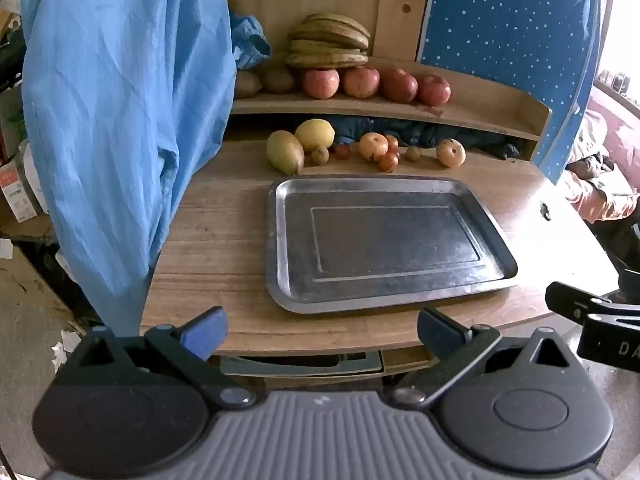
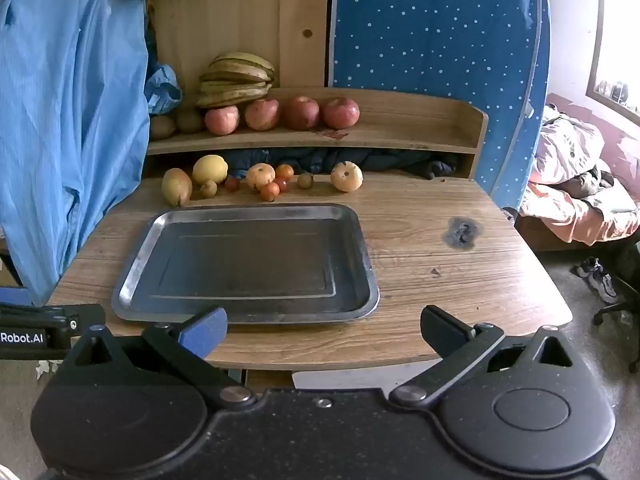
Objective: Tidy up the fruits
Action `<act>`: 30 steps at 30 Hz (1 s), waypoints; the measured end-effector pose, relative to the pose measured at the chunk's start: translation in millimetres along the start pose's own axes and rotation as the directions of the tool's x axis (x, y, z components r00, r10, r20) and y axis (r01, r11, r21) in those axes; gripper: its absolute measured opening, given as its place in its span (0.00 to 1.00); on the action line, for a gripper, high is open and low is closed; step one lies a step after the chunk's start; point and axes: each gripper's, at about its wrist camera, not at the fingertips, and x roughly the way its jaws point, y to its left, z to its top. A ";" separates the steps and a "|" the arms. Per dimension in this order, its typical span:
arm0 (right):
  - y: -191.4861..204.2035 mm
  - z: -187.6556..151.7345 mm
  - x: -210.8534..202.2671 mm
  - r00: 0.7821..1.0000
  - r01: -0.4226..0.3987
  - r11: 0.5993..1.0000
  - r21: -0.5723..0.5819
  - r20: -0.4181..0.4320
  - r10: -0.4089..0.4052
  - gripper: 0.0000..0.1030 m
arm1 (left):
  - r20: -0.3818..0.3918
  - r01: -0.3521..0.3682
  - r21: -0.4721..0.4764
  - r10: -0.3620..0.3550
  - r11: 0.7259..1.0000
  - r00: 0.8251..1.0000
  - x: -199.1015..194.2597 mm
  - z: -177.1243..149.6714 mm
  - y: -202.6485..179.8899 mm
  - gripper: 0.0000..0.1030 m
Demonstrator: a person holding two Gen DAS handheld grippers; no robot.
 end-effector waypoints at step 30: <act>-5.9 -2.9 1.7 1.000 -0.006 1.000 0.011 -0.005 0.006 1.00 | -0.016 -0.007 -0.011 0.007 1.000 1.000 3.1 -6.6 -1.3 1.00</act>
